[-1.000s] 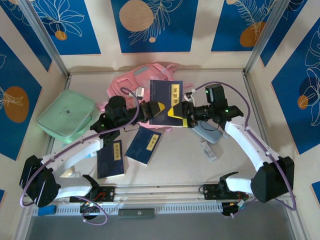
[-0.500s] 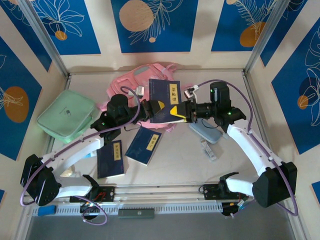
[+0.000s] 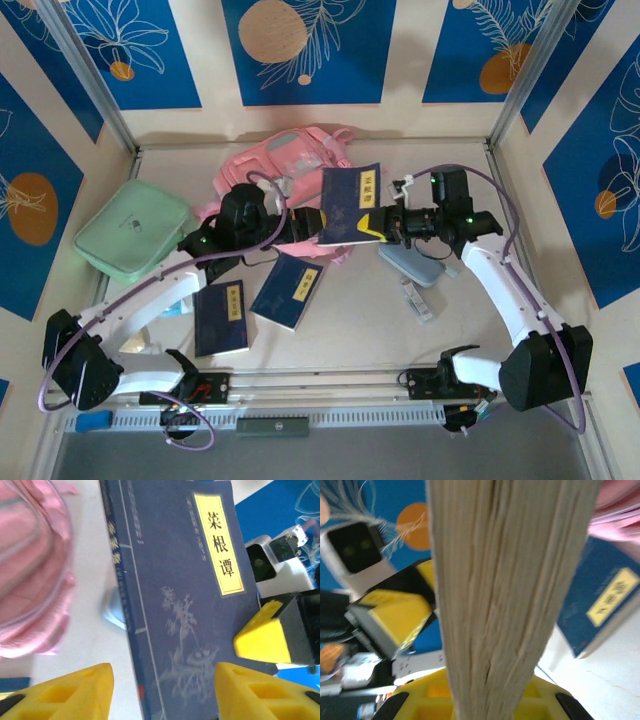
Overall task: Pack the student bag
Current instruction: Open the student bag at the top-center of the table.
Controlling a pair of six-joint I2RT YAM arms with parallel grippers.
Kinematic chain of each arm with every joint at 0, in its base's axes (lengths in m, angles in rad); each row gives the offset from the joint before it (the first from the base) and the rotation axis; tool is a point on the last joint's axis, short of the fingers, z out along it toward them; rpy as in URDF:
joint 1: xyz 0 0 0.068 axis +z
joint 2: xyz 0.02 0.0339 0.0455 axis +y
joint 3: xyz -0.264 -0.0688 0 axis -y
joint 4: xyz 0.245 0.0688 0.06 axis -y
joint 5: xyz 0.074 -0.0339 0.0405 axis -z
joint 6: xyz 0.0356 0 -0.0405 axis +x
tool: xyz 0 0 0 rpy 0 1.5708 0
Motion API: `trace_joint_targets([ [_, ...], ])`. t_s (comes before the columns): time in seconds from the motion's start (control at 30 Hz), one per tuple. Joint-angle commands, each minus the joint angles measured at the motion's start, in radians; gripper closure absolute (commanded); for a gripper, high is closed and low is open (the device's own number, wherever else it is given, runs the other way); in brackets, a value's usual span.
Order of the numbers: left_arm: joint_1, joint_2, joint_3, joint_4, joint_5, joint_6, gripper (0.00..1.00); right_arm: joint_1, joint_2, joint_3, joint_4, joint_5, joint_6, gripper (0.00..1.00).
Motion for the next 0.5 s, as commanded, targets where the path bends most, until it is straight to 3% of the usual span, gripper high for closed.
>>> trace_joint_targets([
  [0.0, 0.009, 0.080, 0.113, -0.255, -0.129, 0.388, 0.38, -0.079, -0.006, 0.020, -0.186, 0.092, -0.114, 1.00],
  [0.23, 0.013, 0.359, 0.284, -0.339, -0.191, 0.724, 0.38, -0.221, -0.010, -0.023, -0.223, 0.141, -0.130, 1.00],
  [0.47, 0.030, 0.617, 0.477, -0.378, -0.312, 0.861, 0.37, -0.273, 0.003, -0.045, -0.195, 0.109, -0.118, 1.00],
])
